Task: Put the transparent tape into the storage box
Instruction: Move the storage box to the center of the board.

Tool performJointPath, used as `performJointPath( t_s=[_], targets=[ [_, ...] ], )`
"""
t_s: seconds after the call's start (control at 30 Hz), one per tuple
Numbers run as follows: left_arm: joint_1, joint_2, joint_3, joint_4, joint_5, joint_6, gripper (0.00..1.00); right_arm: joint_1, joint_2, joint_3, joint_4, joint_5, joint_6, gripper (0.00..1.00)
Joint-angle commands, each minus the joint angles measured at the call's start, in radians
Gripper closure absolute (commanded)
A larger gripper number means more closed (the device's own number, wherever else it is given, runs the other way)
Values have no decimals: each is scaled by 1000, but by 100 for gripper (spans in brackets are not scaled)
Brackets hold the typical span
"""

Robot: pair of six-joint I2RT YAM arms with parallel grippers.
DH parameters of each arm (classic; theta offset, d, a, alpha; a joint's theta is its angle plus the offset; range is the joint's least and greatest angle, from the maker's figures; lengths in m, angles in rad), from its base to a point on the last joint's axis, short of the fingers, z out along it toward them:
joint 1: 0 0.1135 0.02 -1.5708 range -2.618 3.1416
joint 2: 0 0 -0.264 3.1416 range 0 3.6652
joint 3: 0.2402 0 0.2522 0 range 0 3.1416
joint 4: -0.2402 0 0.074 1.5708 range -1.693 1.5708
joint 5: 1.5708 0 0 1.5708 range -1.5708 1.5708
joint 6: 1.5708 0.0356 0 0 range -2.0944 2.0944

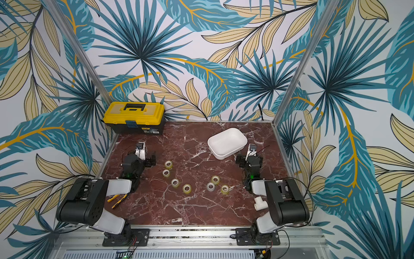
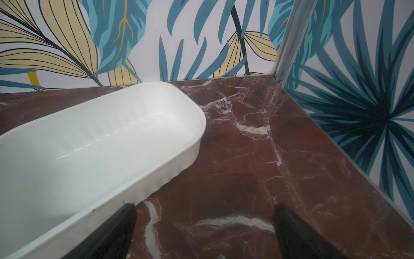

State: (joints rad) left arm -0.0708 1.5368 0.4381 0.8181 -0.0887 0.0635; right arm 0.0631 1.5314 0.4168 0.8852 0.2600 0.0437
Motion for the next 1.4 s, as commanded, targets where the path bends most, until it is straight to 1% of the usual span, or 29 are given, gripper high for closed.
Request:
performJointPath(
  t_s=[0.0,0.83,0.87,0.93,1.0,1.07,1.1,1.13,1.2,1.27,1.3,1.33,1.37],
  targets=[
    [6,-18,-25,-9,9,15,0,-5,-20,-18,-6,-9,-12,0],
    [5,-18,-27,-1,-1,12,0,-5,-23,-19,-5,-10,-12,1],
    [4,-26,-30,-1,-10,3,0,-5,-24,-22,-3,-7,-11,0],
    [5,-65,-22,-45,-67,-14,0,-5,-29,-22,-2,27,0,0],
    [5,-119,-23,-85,-66,-11,0,-5,-49,-16,-22,70,10,0],
    [-1,-189,-13,-158,-65,-4,0,-5,-113,31,-160,84,18,0],
    [-6,-222,3,-207,-77,-5,0,-5,-143,68,-269,89,30,0],
    [-11,-256,24,-262,-85,-9,0,-5,-173,130,-421,115,70,0],
    [-25,-318,55,-330,-90,-14,0,-5,-193,266,-714,236,202,1],
    [-53,-358,107,-421,-112,-6,0,-5,-161,425,-1022,347,344,0],
    [-68,-370,133,-464,-122,-5,0,-6,-138,499,-1144,354,379,0],
    [-88,-382,163,-510,-126,-5,0,-6,-113,563,-1232,322,381,0],
    [-103,-387,191,-545,-132,-20,0,-6,-93,607,-1274,289,373,0]
  ],
)
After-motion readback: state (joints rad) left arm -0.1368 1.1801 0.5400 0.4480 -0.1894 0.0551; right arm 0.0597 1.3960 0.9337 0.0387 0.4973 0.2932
